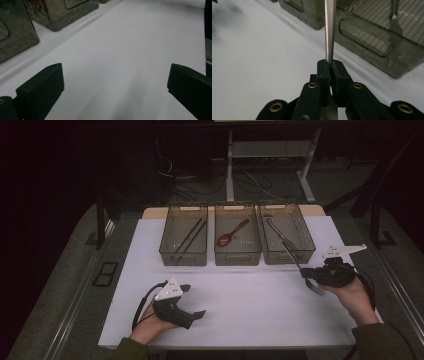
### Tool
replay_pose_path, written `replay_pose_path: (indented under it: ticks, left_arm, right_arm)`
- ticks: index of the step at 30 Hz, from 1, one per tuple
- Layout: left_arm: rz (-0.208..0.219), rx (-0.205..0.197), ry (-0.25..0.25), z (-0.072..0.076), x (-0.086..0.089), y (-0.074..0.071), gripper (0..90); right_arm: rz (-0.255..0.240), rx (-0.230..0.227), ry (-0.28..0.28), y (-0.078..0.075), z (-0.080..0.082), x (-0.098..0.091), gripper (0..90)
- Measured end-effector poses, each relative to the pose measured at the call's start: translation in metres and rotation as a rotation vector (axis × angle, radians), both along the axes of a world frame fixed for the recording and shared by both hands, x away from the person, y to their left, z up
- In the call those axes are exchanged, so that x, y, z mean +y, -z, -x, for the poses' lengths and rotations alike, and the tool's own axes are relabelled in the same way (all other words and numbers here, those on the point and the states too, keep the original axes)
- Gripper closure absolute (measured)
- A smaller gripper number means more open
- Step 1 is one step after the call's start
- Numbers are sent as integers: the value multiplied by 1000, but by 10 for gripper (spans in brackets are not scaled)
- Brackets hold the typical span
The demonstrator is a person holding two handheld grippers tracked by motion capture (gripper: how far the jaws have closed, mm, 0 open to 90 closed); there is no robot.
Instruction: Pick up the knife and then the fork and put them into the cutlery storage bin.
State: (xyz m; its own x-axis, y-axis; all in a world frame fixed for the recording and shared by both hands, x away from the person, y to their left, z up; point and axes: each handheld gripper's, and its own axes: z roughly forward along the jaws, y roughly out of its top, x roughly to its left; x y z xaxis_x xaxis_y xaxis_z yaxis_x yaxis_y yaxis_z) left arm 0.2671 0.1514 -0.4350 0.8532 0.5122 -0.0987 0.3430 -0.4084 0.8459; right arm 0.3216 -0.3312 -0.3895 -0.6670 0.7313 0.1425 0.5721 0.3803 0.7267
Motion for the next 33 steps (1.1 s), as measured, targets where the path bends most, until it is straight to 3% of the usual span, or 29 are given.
replay_pose_path:
  ticks: [14, 19, 33]
  left_arm:
    - [1, -24, -43, 0, -1, -1, 0]
    - [-19, -37, -64, -1, -1, -1, 28]
    - [-26, -42, -68, -2, 3, -2, 23]
  right_arm:
    - [-56, -47, 46, -15, -20, -2, 844]
    - [-69, -69, 70, -23, -28, -3, 844]
    - [-92, -119, 170, -43, -73, -1, 845]
